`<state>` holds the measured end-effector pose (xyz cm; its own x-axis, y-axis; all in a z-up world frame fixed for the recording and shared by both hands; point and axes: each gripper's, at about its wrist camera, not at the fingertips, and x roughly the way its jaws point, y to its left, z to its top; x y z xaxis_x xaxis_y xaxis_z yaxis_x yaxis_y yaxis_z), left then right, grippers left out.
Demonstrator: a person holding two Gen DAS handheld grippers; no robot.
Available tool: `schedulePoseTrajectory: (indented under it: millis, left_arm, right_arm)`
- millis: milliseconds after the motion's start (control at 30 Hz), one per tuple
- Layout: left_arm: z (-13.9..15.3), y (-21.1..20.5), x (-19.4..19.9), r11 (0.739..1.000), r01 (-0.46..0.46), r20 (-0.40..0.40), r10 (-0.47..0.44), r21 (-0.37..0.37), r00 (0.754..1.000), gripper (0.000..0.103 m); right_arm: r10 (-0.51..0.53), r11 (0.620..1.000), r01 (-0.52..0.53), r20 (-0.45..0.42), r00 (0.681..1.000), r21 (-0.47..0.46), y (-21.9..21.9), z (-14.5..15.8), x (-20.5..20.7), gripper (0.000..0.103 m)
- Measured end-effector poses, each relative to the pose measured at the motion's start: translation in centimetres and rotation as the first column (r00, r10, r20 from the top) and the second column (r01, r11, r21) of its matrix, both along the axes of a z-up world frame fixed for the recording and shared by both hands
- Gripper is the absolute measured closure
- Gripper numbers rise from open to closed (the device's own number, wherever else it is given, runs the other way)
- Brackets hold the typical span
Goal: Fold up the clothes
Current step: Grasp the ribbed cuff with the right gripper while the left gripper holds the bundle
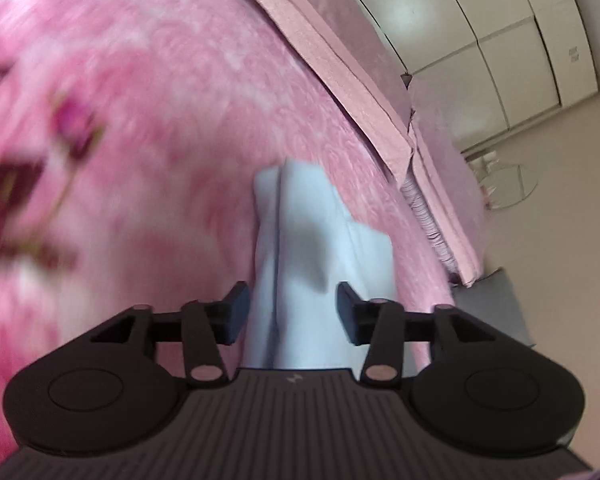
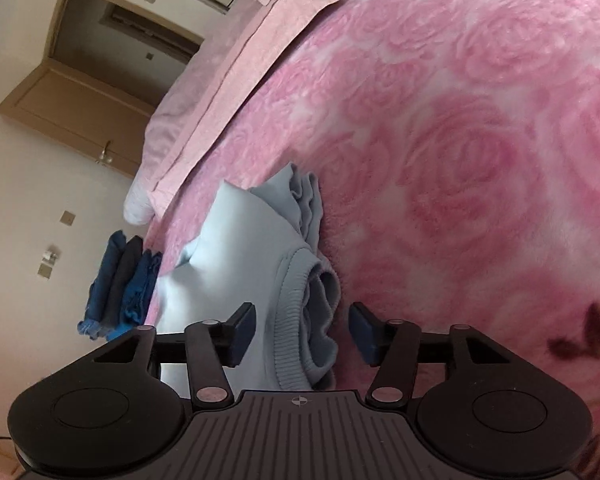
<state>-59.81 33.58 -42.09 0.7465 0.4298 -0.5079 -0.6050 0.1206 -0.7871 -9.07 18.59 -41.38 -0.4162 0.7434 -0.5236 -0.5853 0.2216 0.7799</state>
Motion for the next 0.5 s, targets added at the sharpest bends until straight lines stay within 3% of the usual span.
schedulePoseTrajectory:
  millis: [133,200,300,367,500]
  left_arm:
    - [-0.5,-0.6,0.8,1.0,0.0,-0.019,-0.001,-0.007,1.0,0.043]
    - [-0.7,-0.9,1.2,1.0,0.001,-0.029,-0.001,-0.01,1.0,0.052]
    - [-1.1,-1.4,1.8,1.0,0.001,-0.043,-0.001,-0.015,0.999,0.075]
    - [-1.3,-1.7,2.2,1.0,0.001,-0.053,-0.002,-0.018,0.999,0.08]
    - [-0.7,-1.0,1.9,1.0,0.009,-0.079,-0.009,-0.002,0.997,0.083]
  right_arm:
    - [0.029,0.999,-0.028,0.019,0.999,-0.016,0.3,-0.4,-0.8,0.047]
    - [0.031,0.999,-0.03,0.053,0.998,-0.015,0.4,-0.3,-1.4,0.047]
    - [0.041,0.999,-0.04,0.088,0.995,-0.018,0.6,-0.1,-2.2,0.047]
    - [0.051,0.998,-0.048,0.11,0.993,-0.035,0.9,-0.1,-2.7,0.072]
    - [0.04,0.998,-0.032,0.123,0.992,-0.061,0.6,0.3,-3.4,0.083]
